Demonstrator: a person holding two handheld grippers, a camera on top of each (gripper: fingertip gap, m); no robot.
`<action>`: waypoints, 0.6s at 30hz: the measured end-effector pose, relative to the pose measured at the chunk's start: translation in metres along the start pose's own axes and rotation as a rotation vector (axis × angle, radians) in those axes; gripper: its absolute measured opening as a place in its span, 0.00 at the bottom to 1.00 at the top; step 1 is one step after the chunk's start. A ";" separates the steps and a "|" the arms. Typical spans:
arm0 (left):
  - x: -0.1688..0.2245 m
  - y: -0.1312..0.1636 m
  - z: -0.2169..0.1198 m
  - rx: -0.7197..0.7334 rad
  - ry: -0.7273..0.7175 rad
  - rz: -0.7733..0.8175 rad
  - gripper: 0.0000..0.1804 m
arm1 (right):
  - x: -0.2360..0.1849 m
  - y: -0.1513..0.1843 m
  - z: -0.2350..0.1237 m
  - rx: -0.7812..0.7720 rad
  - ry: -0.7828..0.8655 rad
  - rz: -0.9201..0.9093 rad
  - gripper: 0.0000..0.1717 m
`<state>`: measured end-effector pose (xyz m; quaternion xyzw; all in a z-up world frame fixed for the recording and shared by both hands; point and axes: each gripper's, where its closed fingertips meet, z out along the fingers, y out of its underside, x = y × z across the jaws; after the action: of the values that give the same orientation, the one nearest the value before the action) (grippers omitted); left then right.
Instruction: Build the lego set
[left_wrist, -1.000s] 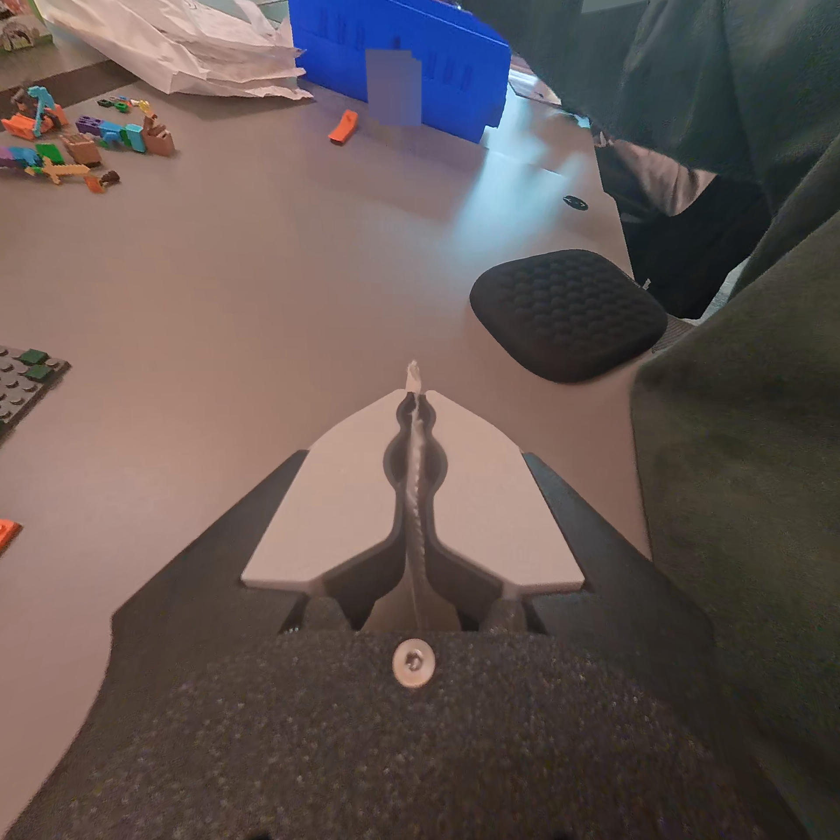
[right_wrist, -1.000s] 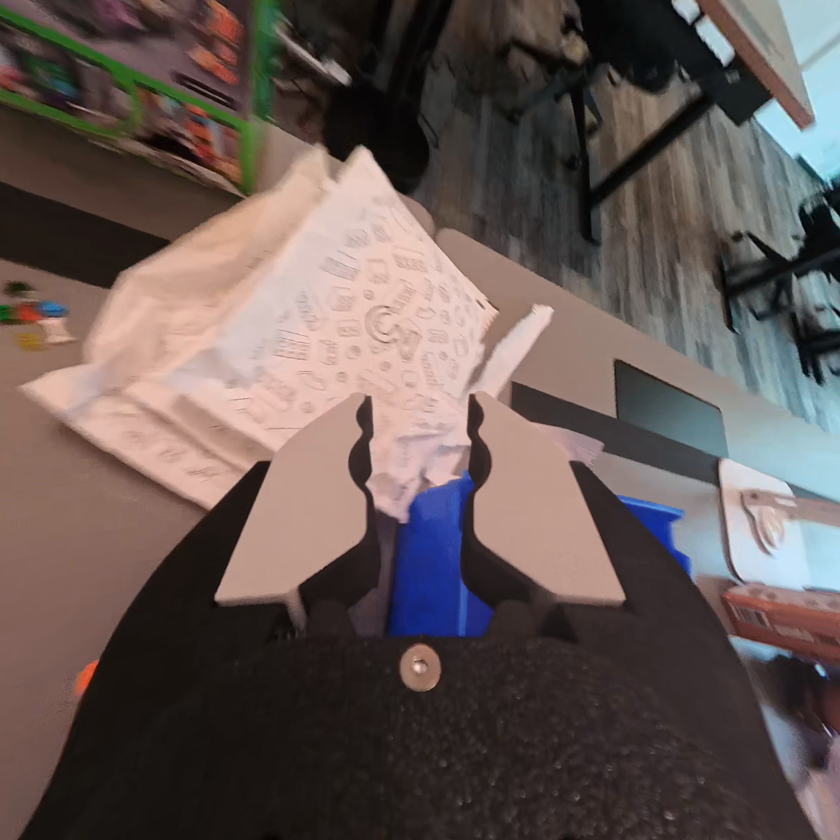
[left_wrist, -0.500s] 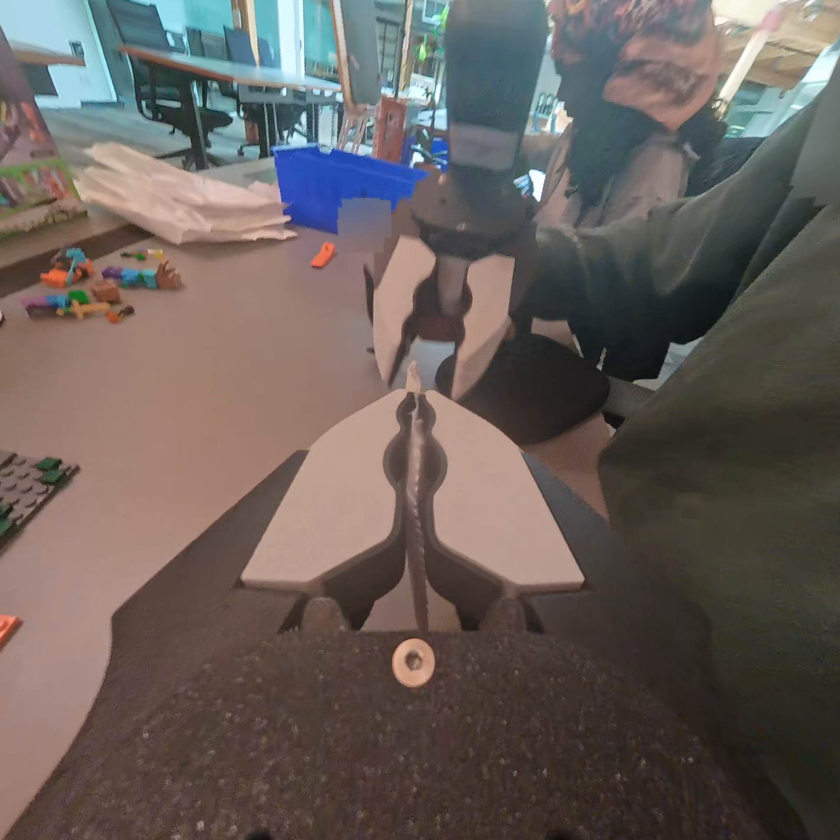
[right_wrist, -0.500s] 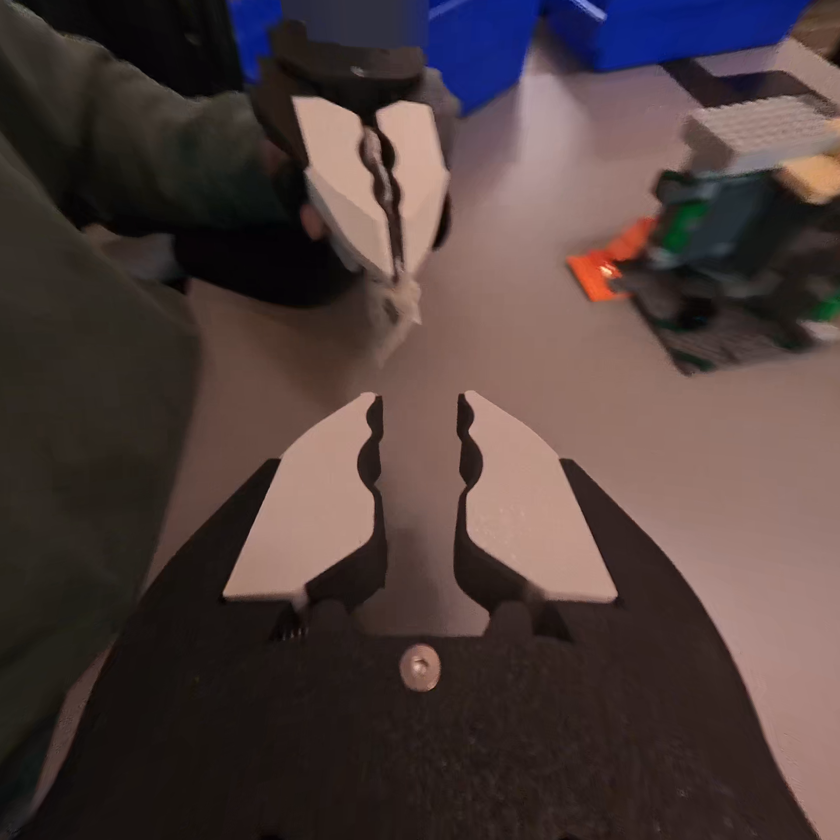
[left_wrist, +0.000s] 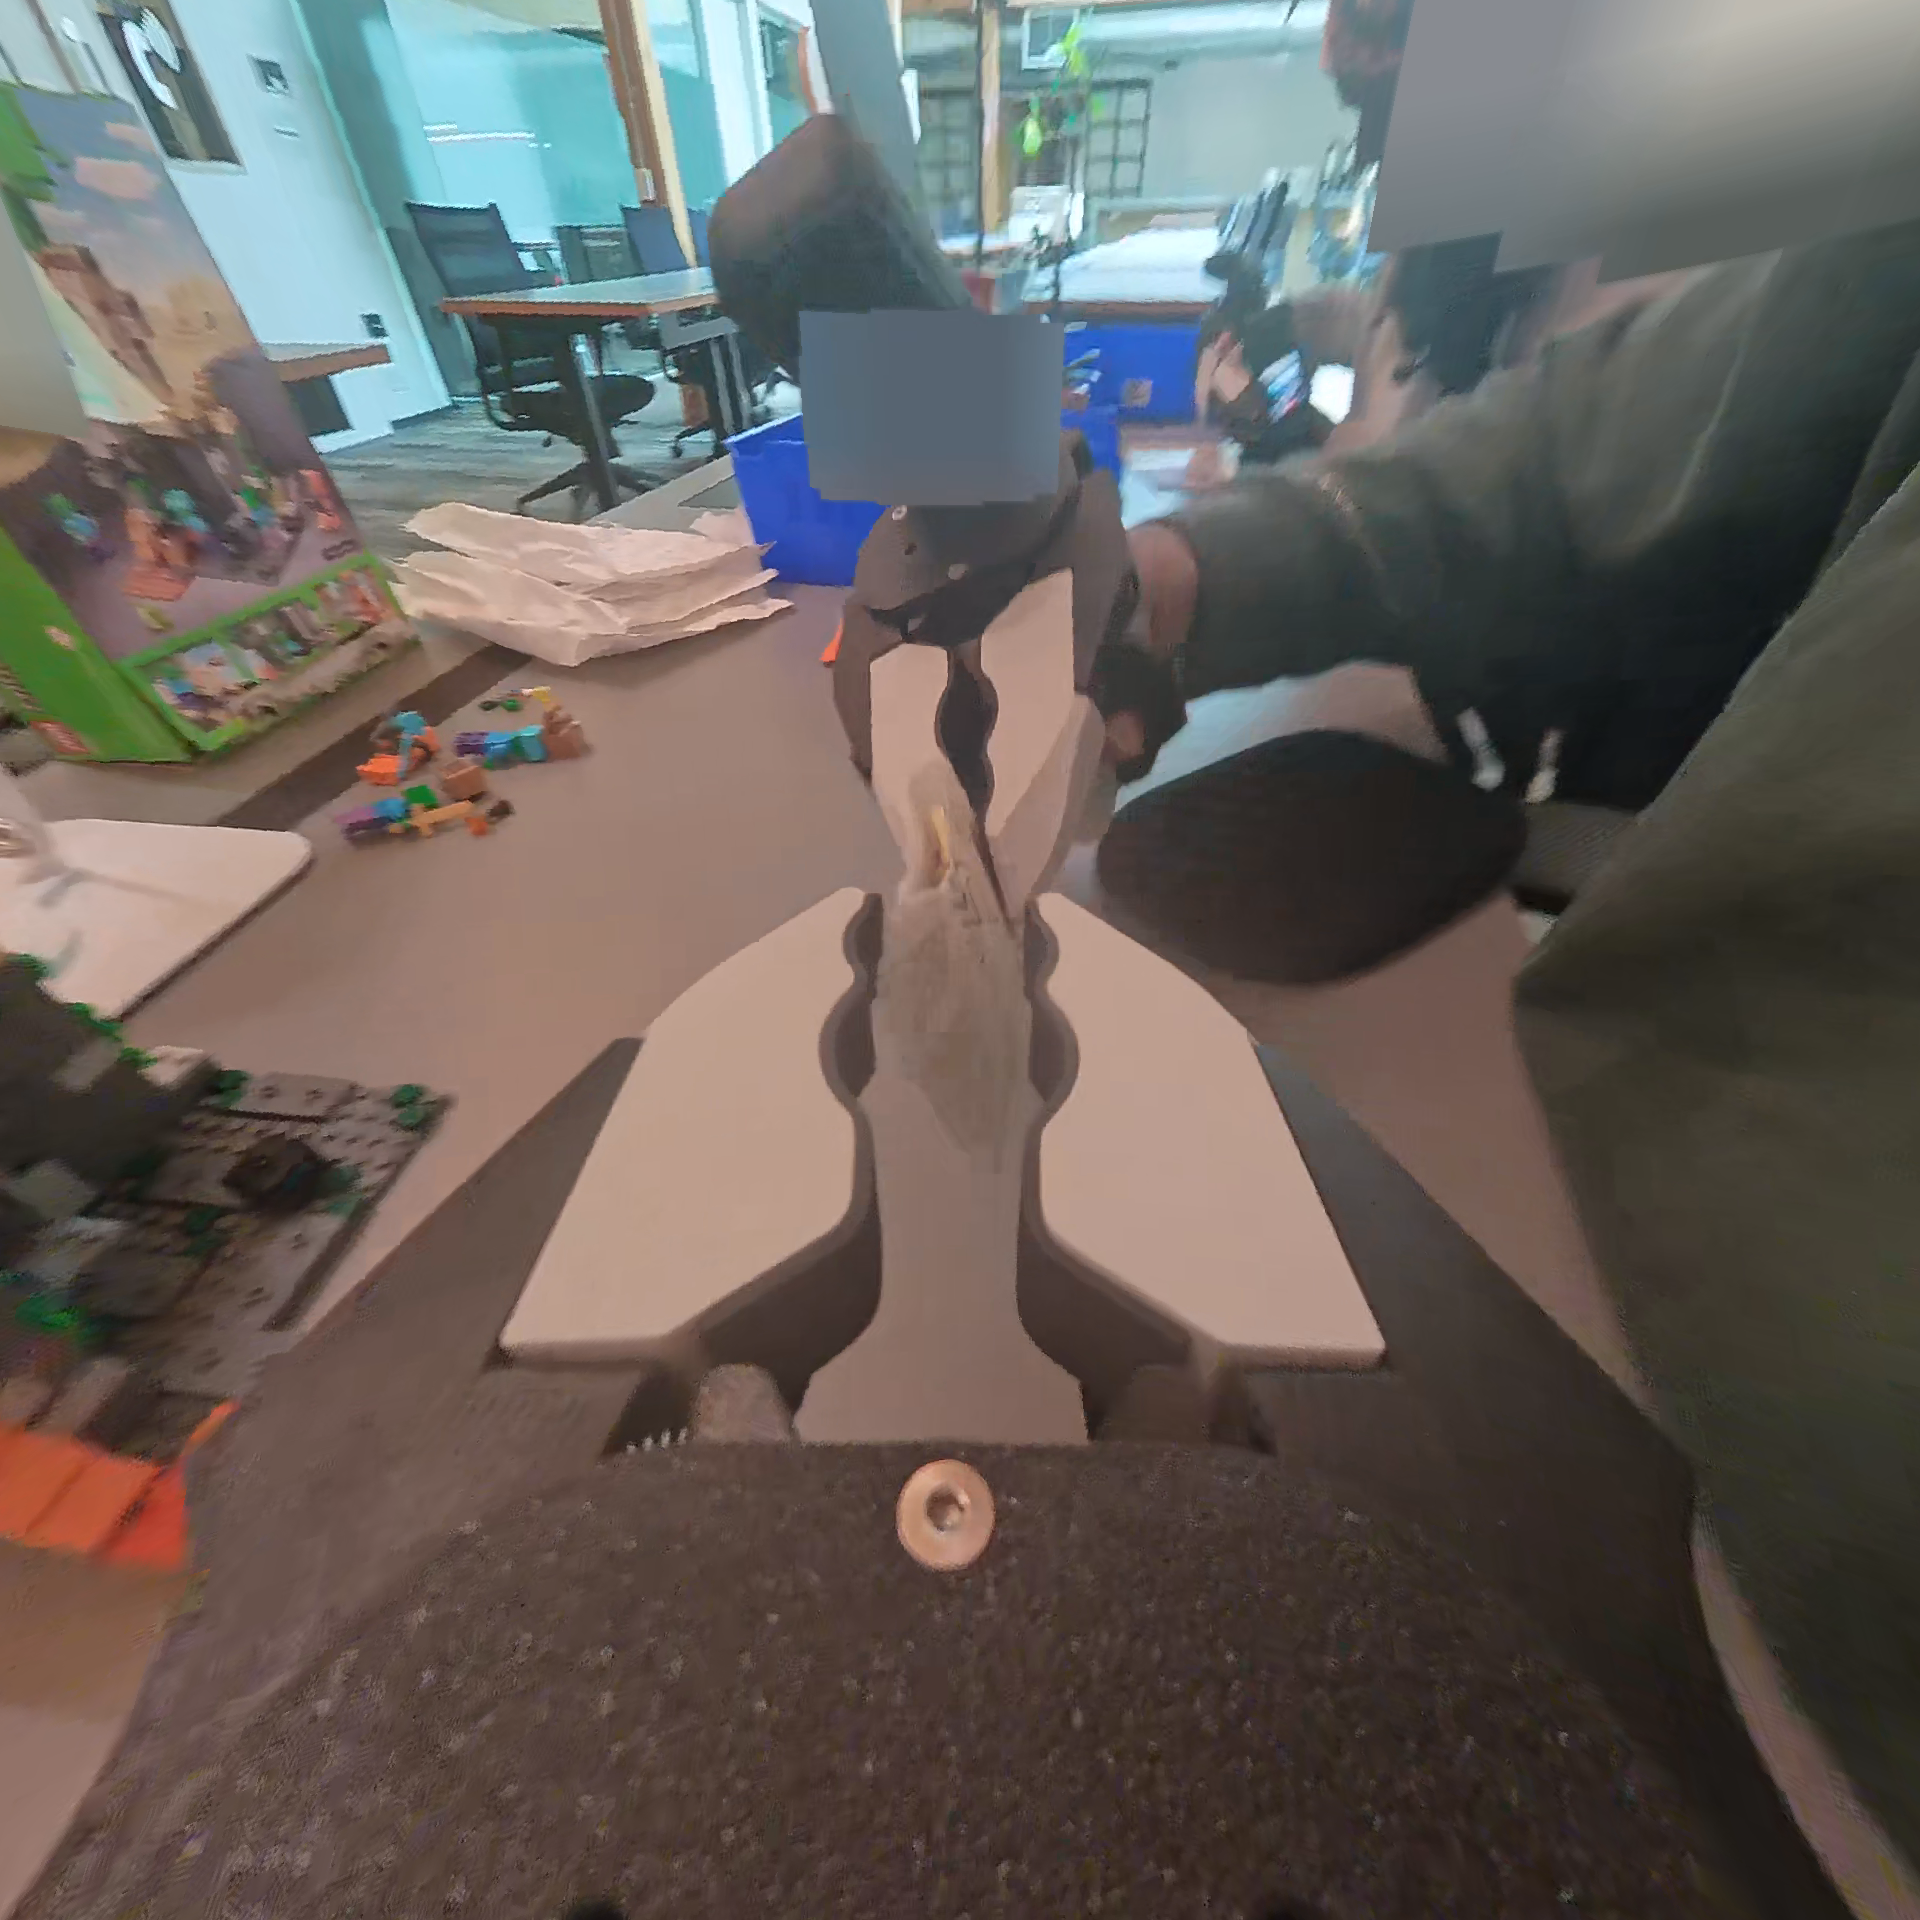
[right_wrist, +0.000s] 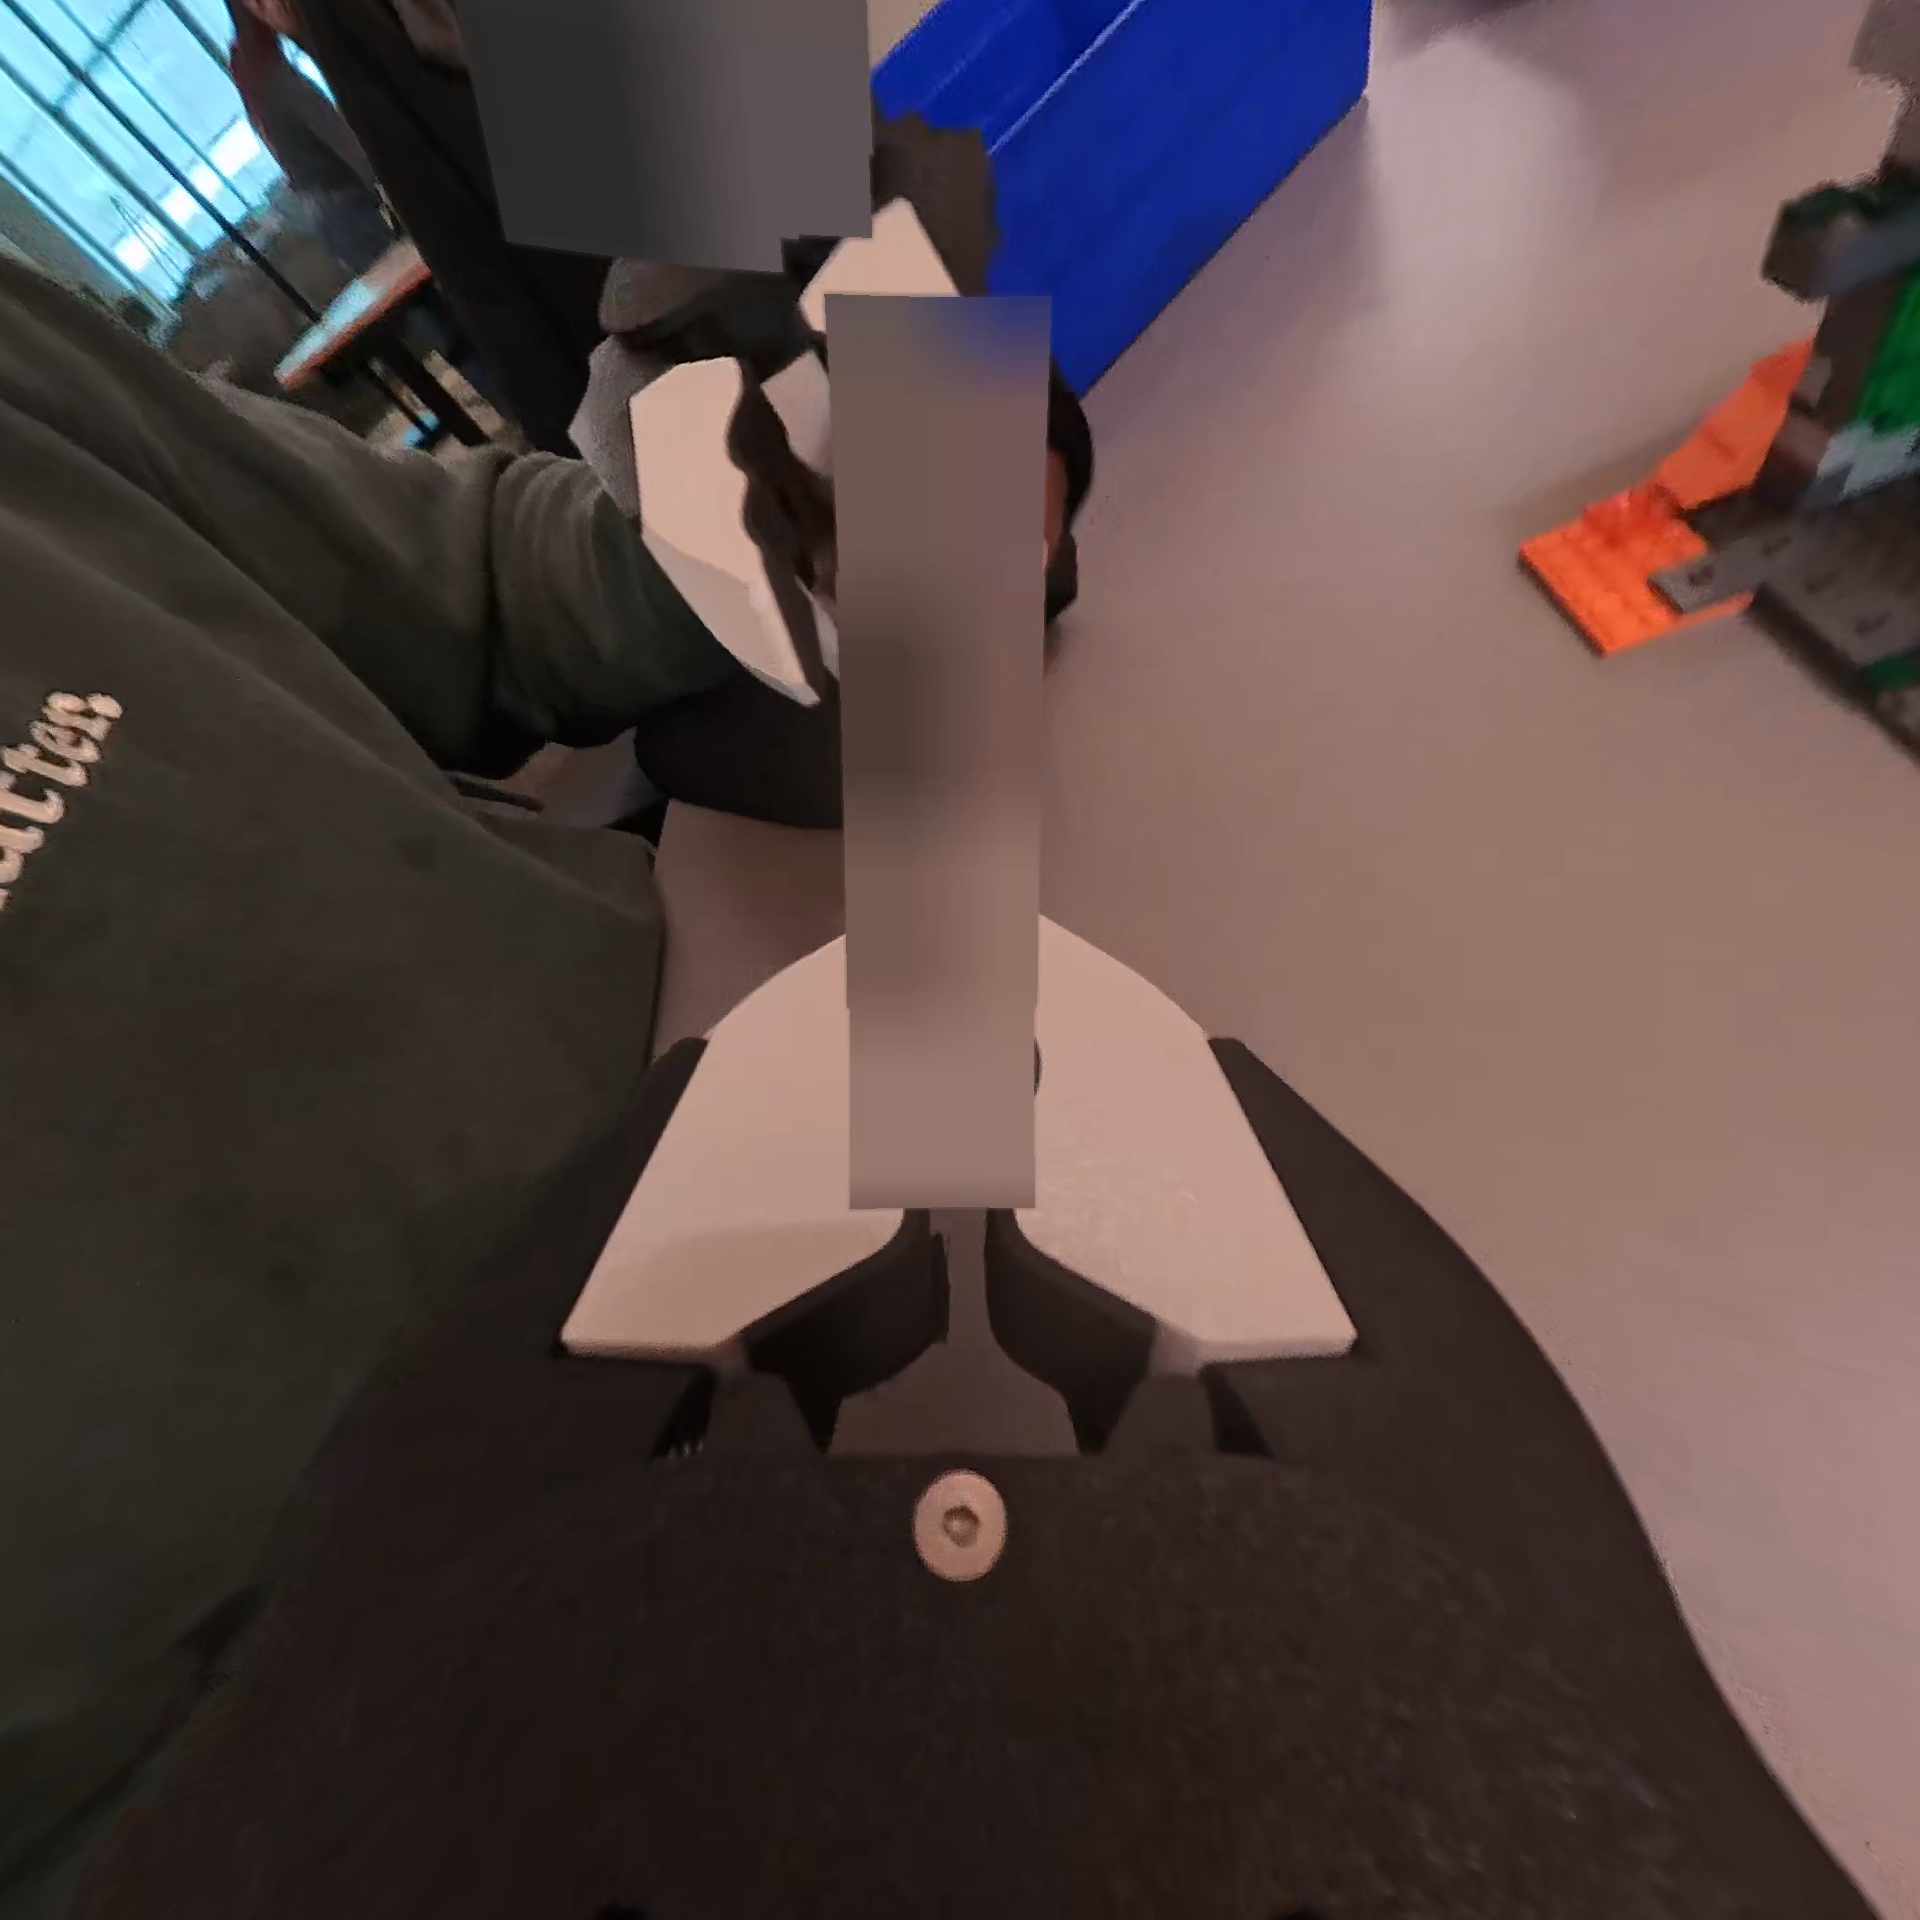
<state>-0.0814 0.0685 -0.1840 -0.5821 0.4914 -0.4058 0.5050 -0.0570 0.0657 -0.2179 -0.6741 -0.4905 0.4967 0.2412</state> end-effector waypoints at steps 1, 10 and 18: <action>-0.003 0.002 -0.003 -0.024 -0.034 0.057 0.15 | 0.003 0.001 -0.003 -0.005 -0.027 0.045 0.03; 0.000 0.024 -0.030 -0.198 -0.251 0.574 0.18 | 0.011 0.001 0.002 -0.084 -0.261 0.348 0.03; -0.002 0.050 -0.055 -0.294 -0.331 0.665 0.20 | 0.012 -0.016 0.029 -0.098 -0.451 0.537 0.03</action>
<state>-0.1434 0.0595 -0.2247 -0.5148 0.6178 -0.0462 0.5926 -0.0899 0.0788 -0.2214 -0.6631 -0.3601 0.6546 -0.0450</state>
